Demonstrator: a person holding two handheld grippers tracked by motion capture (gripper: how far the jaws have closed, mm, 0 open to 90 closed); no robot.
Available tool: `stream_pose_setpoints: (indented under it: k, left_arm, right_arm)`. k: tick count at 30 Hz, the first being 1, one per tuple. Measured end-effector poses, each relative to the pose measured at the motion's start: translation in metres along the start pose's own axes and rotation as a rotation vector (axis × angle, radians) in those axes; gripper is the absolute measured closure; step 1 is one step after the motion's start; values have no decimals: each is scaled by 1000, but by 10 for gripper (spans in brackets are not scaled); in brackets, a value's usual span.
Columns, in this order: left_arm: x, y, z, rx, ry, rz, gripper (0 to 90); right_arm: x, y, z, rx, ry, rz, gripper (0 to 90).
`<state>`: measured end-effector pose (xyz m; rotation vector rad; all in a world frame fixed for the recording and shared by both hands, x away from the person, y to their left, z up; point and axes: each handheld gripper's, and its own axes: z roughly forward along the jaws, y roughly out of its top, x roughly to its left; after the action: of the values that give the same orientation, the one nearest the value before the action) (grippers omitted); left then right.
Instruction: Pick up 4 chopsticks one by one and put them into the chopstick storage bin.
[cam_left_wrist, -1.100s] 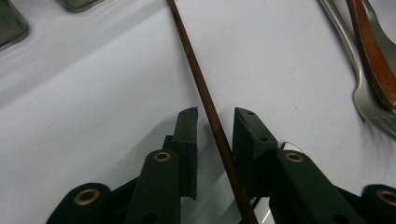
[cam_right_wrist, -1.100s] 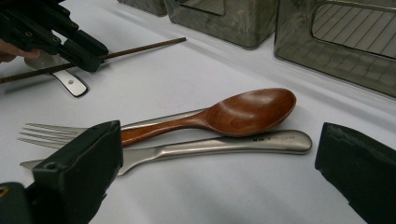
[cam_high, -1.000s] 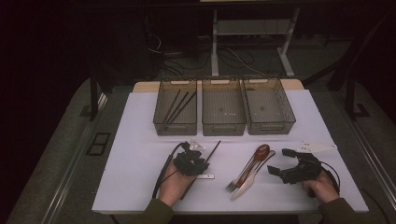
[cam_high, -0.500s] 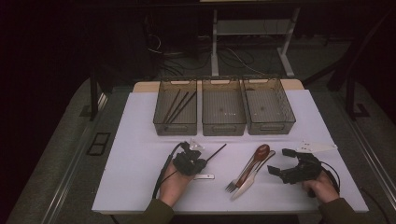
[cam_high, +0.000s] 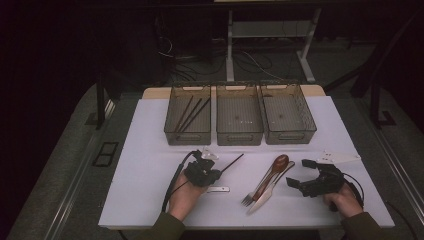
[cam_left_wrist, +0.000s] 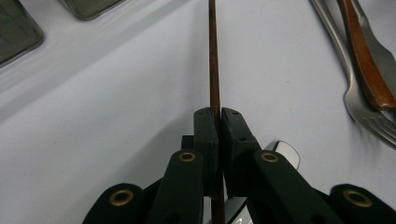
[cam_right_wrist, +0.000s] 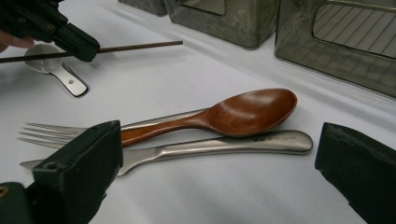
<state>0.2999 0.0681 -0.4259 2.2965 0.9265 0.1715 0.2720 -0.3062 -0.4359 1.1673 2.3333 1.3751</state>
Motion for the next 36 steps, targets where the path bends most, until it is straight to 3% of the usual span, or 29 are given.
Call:
stream_pose_setpoints:
  k: [6,7,13,36]
  left_arm:
    - [3,2,-8,-20,-13,30,845]
    - [2,2,-9,-25,-18,14,845]
    - [8,2,-17,-40,-31,28,845]
    - [42,-6,-50,-113,-19,-9,845]
  right_arm:
    - [3,0,1,3,0,7,8]
    - [3,0,2,3,0,3,8]
    - [6,0,5,13,6,-4,8]
    - [4,0,5,15,8,1,8]
